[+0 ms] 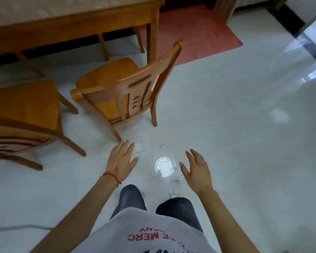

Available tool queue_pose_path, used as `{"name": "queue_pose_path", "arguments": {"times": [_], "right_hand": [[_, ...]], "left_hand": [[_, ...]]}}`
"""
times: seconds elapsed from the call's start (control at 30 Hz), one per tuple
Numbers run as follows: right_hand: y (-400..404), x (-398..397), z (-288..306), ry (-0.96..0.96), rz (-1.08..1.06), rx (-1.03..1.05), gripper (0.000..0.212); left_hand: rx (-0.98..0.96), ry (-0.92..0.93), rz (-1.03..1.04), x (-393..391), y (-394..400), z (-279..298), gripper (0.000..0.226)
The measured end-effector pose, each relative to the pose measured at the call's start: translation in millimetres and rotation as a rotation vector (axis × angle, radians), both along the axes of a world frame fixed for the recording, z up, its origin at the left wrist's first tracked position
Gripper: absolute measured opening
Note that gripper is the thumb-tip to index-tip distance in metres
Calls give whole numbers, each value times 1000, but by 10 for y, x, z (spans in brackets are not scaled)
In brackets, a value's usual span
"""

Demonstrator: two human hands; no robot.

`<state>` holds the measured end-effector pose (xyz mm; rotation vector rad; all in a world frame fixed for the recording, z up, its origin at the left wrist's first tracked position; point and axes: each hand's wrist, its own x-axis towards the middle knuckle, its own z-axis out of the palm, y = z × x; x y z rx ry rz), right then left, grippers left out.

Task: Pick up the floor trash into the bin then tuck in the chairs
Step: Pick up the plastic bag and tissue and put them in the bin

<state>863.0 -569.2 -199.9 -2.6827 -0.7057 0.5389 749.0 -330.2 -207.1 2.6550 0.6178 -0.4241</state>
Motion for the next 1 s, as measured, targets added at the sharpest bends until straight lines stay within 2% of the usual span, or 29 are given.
{"name": "queue_pose_path", "arguments": {"times": [0.07,0.17,0.3,0.43,0.73,0.9,1.0], "right_hand": [[-25,222,-27,-4,101,-4,63],[-92,558,-83,-5,220,-4,62],[-178,897,-205,-2,303,-4,61],[-164,1089,-420,20,346,-11,49],[77,1228,-1179,41,333,52,46],[244,1299,-1802,56,322,64,52],[333,1372,-2292,56,338,65,49]], "left_hand": [[17,-17,68,25,-126,0,70],[4,-44,227,63,-396,-22,58],[-6,-22,376,89,-689,-172,58],[-24,11,479,172,-813,-351,57],[-60,8,462,512,-673,-1032,56],[-51,2,441,648,-483,-1683,56],[-48,-8,438,701,-375,-2140,56]]}}
